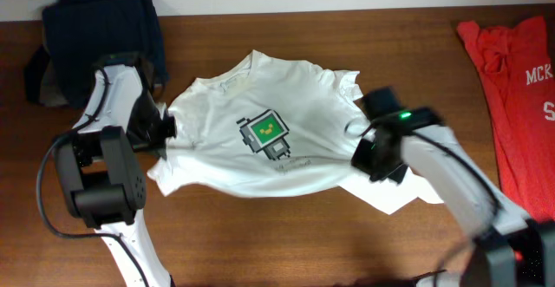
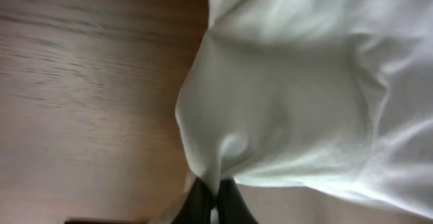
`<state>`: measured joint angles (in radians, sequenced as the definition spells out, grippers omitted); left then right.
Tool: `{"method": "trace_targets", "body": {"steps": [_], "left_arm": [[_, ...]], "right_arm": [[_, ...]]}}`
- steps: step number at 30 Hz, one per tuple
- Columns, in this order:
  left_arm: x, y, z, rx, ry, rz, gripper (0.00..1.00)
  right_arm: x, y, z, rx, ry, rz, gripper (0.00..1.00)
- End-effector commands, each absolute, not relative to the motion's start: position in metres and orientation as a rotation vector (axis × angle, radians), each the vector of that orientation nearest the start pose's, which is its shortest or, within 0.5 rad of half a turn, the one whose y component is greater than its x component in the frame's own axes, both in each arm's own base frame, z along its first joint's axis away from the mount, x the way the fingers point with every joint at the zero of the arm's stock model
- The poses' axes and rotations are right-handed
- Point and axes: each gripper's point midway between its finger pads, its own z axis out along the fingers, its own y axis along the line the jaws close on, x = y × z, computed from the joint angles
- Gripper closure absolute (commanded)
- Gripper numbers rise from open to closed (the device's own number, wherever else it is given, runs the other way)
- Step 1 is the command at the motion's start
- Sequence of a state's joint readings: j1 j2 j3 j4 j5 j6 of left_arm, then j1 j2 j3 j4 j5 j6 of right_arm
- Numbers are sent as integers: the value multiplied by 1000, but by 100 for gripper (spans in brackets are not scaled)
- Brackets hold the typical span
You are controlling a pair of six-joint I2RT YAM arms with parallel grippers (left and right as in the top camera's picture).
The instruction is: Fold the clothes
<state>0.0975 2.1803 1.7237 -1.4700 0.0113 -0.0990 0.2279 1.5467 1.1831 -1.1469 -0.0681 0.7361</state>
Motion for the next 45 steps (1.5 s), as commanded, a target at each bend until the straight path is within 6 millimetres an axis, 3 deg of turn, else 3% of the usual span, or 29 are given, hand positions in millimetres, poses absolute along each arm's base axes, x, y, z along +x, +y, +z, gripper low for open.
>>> {"method": "trace_targets", "body": {"steps": [1,3,7,10,12,14,16,17,19,21,23,25,28,30,31,33,34,35,36,37,38,41,43,45], "left_arm": [[366,33,124,-355,3247,-48,99],[377,34,166,-339,3130,-47,99],[376,33,265,-307,2883,-47,99],[355,29,379,-263,2516,-54,99],[319,26,445,-266,2294,-67,99],[279,22,493,-273,2116,-84,99],[247,20,525,-276,1985,-92,99],[236,28,536,-332,1931,-55,99],[241,43,542,-386,1890,20,99],[288,48,514,-399,2001,30,99],[345,53,471,-395,2145,55,99],[397,58,415,-411,2304,68,99],[465,65,306,-435,2553,92,92],[498,64,257,-435,2617,75,92],[520,59,225,-423,2648,21,87],[547,44,181,-396,2680,-92,82],[555,35,162,-381,2702,-148,80],[556,28,153,-370,2720,-188,69],[555,21,153,-357,2727,-217,64],[553,16,153,-348,2734,-240,61],[545,3,151,-329,2773,-286,55],[523,-26,146,-199,2873,-354,50],[497,-48,141,-64,2978,-359,50],[484,-73,137,34,3029,-396,50]], "right_arm": [[303,50,196,662,2803,169,96],[311,38,248,614,2714,154,96],[311,19,380,544,2390,163,96],[292,9,462,509,2146,189,96],[270,-3,499,525,2020,171,96],[255,-8,520,528,1941,178,96],[243,-13,540,549,1858,198,96],[239,-24,544,616,1815,161,96],[240,-35,545,667,1785,107,96],[263,-33,533,684,1833,82,96],[302,-29,506,691,1930,36,96],[346,-36,470,732,2035,-29,96],[410,-44,400,783,2209,-107,96],[448,-43,358,784,2282,-143,96],[467,-42,335,787,2317,-161,95],[501,-45,288,800,2369,-191,92],[514,-46,271,768,2399,-194,85],[523,-47,256,724,2433,-211,57],[524,-49,251,721,2442,-220,20],[524,-53,251,731,2441,-222,1],[520,-60,253,749,2439,-228,1],[494,-84,248,817,2503,-279,1],[456,-99,237,883,2637,-328,1],[458,-85,230,680,2749,-205,1]]}}
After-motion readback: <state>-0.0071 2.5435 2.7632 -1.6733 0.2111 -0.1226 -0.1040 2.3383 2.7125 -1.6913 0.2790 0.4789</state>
